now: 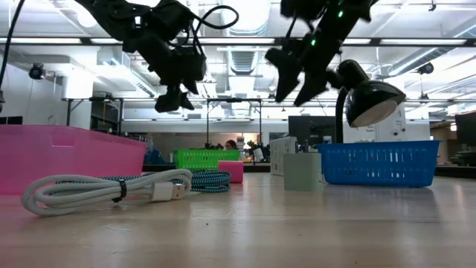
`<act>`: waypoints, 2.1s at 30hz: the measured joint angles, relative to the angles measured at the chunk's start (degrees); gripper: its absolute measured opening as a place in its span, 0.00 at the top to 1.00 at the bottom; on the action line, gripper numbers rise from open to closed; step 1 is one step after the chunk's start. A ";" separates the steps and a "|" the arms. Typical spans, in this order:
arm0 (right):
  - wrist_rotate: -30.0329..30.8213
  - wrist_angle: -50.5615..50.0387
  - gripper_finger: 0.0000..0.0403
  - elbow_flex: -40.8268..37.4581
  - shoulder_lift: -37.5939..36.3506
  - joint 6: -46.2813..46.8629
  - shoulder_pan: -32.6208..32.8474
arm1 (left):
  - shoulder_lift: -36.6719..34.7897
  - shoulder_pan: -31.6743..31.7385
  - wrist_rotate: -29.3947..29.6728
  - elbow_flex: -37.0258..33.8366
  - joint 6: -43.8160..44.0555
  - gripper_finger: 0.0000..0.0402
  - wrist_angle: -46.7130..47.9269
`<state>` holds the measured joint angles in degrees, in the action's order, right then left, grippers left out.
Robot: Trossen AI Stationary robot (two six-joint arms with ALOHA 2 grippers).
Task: Pick and place items into bin
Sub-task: Put the card reader box into the green bin
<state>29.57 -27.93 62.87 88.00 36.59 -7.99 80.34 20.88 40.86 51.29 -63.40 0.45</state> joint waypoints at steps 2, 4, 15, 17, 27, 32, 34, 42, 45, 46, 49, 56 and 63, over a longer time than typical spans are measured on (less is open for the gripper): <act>0.27 0.50 0.37 -0.32 2.15 0.01 -0.30 | 0.00 0.00 -0.03 -0.03 -0.03 0.45 -0.35; 0.32 0.75 0.37 -0.33 4.52 0.02 -0.71 | 0.00 0.00 -0.27 -0.05 -0.15 0.45 -0.61; 0.61 1.86 0.39 -0.40 11.24 0.56 -2.83 | 0.05 0.00 -1.51 -0.11 0.02 0.45 -0.50; 0.59 1.62 0.39 -0.42 11.67 0.55 -3.27 | 0.09 0.00 -1.55 -0.15 0.02 0.45 -0.48; 0.52 1.83 0.45 -0.42 12.77 0.53 -4.35 | 0.09 0.00 -1.55 -0.15 0.02 0.45 -0.50; 0.32 2.02 0.50 -0.42 12.77 0.28 -4.44 | 0.11 0.00 -1.57 -0.15 0.04 0.45 -0.50; 0.32 2.03 0.53 -0.42 12.77 0.04 -4.50 | 0.11 0.00 -1.57 -0.15 0.02 0.45 -0.48; 0.28 2.08 0.68 -0.42 12.75 -0.14 -4.46 | 0.13 0.00 -1.57 -0.15 0.02 0.45 -0.50; -0.03 1.54 0.77 -0.42 12.75 -0.17 -4.46 | 0.13 0.00 -1.57 -0.15 -0.02 0.45 -0.50; -0.09 1.41 0.80 -0.42 12.73 -0.25 -4.46 | 0.13 0.00 -1.57 -0.15 -0.12 0.45 -0.50; -0.16 1.26 0.91 -0.41 12.63 -1.38 -4.44 | 0.13 0.00 -1.57 -0.15 -0.15 0.45 -0.50; -0.12 1.06 0.94 -0.42 11.25 -3.92 -3.84 | 0.13 -0.04 -1.74 -0.17 0.94 0.45 -0.48; 4.80 0.31 0.94 -0.44 6.02 -6.22 0.37 | 0.13 -0.04 -6.03 -0.20 2.71 0.45 -0.42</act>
<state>34.37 -27.62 62.43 94.02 30.37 -7.62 80.47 20.84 34.83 51.09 -60.69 0.03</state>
